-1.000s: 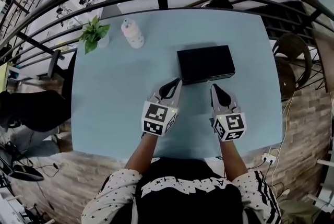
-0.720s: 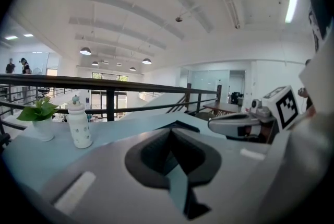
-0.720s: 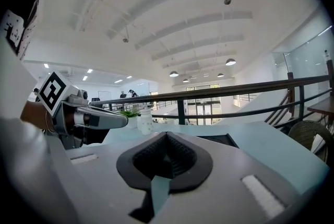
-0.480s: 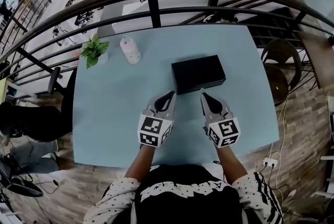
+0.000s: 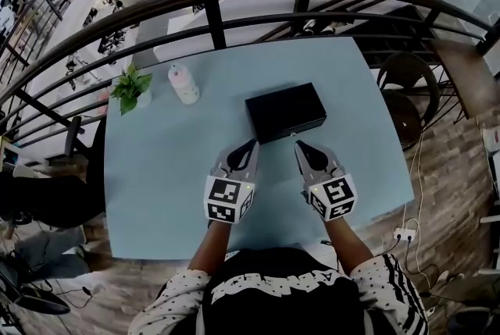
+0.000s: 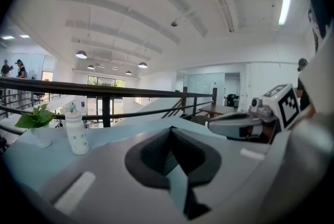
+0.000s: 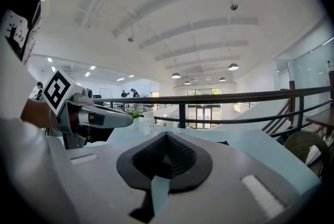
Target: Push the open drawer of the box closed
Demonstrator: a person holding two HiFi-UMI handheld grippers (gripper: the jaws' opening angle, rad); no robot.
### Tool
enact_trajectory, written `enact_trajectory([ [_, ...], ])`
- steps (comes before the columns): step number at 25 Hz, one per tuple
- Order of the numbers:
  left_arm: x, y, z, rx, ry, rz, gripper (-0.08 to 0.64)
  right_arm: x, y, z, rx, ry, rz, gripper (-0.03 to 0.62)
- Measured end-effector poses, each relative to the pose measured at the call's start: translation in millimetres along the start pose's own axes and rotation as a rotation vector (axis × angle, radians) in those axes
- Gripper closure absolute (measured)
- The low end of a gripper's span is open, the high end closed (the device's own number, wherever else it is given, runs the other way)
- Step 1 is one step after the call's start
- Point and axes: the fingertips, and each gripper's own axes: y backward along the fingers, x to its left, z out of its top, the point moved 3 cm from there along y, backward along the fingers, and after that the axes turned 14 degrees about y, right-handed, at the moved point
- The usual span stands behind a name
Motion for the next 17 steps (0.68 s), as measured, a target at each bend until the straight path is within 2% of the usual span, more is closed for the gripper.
enact_trajectory([
  [17, 20, 12, -1, -0.006, 0.02, 0.005, 0.56, 10, -6, 11, -0.009, -0.006, -0.018, 0.592],
])
